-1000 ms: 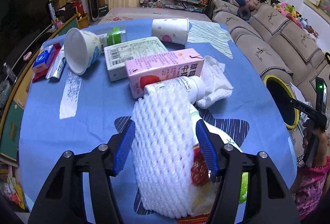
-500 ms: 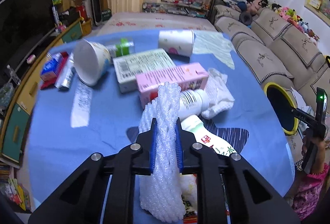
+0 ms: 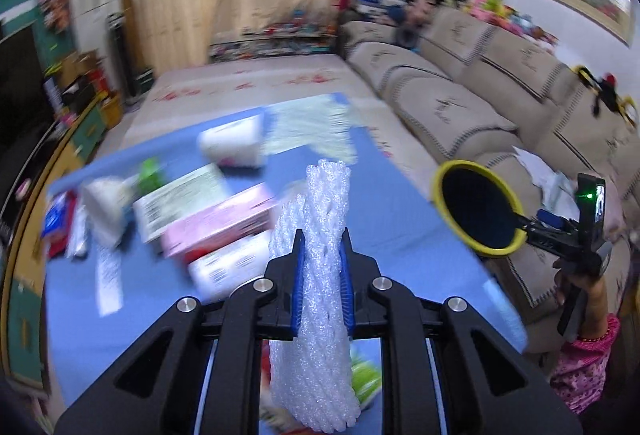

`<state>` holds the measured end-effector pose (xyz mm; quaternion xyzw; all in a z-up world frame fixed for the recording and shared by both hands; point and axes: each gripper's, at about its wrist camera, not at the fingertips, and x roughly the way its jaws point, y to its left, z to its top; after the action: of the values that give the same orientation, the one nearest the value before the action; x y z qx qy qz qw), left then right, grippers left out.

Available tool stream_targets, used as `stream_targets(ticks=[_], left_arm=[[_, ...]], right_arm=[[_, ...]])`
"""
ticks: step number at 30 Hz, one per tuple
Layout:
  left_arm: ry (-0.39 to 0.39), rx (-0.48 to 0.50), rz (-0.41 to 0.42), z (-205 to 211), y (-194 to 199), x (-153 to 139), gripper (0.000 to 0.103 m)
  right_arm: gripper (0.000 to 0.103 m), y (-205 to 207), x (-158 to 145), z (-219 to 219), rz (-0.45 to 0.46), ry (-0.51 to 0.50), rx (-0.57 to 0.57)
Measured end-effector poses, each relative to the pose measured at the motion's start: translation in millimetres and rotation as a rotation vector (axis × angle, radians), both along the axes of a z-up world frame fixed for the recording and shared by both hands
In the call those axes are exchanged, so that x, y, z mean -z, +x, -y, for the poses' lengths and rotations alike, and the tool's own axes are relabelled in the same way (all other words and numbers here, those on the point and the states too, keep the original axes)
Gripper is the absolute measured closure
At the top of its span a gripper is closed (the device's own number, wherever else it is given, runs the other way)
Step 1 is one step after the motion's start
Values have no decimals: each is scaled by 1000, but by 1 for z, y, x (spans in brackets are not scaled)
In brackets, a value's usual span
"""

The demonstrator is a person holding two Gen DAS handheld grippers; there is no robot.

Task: Collect trash
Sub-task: 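Carry the foam net over the yellow bin and open the left gripper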

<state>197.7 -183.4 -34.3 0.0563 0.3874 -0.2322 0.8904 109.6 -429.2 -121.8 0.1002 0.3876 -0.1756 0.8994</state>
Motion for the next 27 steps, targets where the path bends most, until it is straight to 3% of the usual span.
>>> stream_targets(ticks=[8,12,19,27], left_arm=[[16,270,-20,137,12,-10,87],[26,394,-79,215,20,-1,87],[-11,460,-188,319,49,39,87],[-32,426,-227,381,84,82,81]], right_arm=[[16,-50,-2,43,36,1,117],[15,-62,9,62,27,33,157],[15,-71,26,82,9,84,192],[15,-82,28,90,19,107,222]])
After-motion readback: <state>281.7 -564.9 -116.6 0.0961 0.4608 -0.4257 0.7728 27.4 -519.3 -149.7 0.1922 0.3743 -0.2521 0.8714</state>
